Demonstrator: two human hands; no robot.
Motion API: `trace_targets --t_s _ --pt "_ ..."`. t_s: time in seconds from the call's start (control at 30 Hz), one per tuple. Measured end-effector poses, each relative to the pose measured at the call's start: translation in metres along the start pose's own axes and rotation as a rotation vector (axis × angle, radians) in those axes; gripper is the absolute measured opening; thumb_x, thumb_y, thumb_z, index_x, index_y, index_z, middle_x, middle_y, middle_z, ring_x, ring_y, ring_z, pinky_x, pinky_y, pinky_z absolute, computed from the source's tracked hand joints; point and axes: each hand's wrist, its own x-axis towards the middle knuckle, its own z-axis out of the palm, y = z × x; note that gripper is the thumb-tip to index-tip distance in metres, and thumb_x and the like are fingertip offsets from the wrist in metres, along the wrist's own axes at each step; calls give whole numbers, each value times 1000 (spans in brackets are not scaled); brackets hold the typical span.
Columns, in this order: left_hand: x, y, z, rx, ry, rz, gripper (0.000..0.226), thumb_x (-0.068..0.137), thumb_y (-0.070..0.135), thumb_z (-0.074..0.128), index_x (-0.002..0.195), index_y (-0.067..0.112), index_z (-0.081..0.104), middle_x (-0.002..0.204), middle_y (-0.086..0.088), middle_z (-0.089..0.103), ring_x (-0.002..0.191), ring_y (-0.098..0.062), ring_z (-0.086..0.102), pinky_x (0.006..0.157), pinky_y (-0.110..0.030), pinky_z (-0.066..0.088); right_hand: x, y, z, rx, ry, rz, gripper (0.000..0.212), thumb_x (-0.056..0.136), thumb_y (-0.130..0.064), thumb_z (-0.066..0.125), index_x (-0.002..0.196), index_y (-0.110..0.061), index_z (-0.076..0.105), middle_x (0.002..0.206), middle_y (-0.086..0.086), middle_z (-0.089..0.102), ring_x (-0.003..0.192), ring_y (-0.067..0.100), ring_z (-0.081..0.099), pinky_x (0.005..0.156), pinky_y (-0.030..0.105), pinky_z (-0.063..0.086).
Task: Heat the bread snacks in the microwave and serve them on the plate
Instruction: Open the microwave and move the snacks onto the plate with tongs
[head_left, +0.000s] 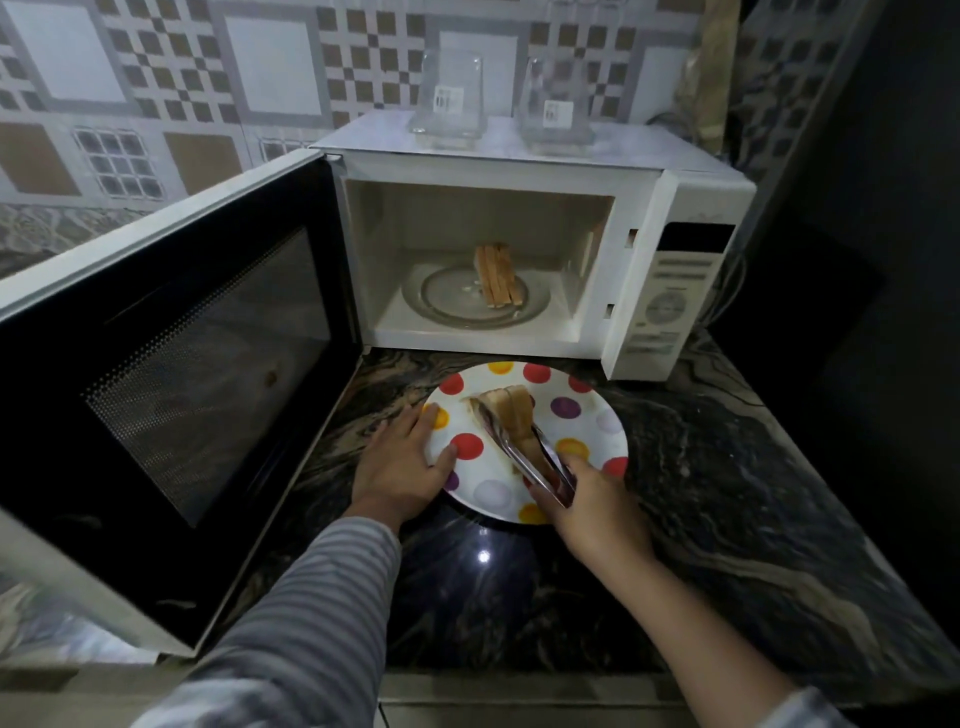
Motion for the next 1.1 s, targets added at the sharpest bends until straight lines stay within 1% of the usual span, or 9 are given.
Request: trace_targets --t_s 0.2,0.43,0.57,0.67,0.77,0.9,1.0,1.03,1.1 --pt "-1 1 -1 -5 -20 -2 85 78 67 20 152 26 20 159 2 21 147 -14 15 118 -30 5 -2 2 -16 136 13 10 45 72 -52 72 109 -30 58 83 -8 67 79 16 65 71 32 54" --pt "-1 0 1 -11 4 6 78 84 65 27 151 26 23 157 3 24 146 -14 18 118 -31 9 37 -26 -56 223 59 -40 40 71 -46 77 102 -26 62 77 -4 63 73 16 63 66 32 52" --pt "-3 -1 1 -44 34 4 89 74 74 17 150 28 25 156 5 28 143 -15 26 118 -31 16 88 -54 -68 170 90 -42 38 77 -50 70 97 -21 55 85 -3 60 79 19 61 66 34 52" --pt "-3 0 -1 -63 49 8 92 71 74 13 150 29 24 156 4 28 143 -15 25 117 -29 13 131 -69 -60 113 116 -2 50 78 -53 67 110 -15 56 101 4 63 89 23 61 72 35 53" --pt "-3 0 -3 -61 61 19 92 71 73 13 150 29 24 156 3 28 143 -15 26 117 -29 14 171 -79 -46 64 100 68 53 78 -54 66 108 -11 59 98 5 64 90 27 63 68 34 50" --pt "-1 0 -4 -56 73 23 91 71 72 11 151 29 21 157 4 26 143 -14 24 117 -28 14 218 -85 -25 93 86 143 63 69 -64 68 104 -12 62 96 8 67 88 31 66 77 42 55" --pt "-1 1 -3 -59 71 17 89 72 71 12 151 31 19 157 5 25 143 -12 22 117 -27 12 237 -90 -16 81 48 182 44 80 -54 67 92 -12 57 86 8 63 74 25 62 57 31 48" --pt "-1 1 -3 -58 67 15 87 74 71 14 151 32 19 157 6 24 144 -12 21 117 -26 12 242 -92 -14 73 43 187 41 82 -50 66 94 -12 57 88 10 64 78 27 62 59 32 49" --pt "-1 0 -2 -60 56 9 79 80 67 24 151 32 18 157 6 24 143 -12 21 117 -27 12 252 -93 -8 41 75 230 43 82 -46 65 102 -8 62 97 13 65 92 34 62 79 40 53"
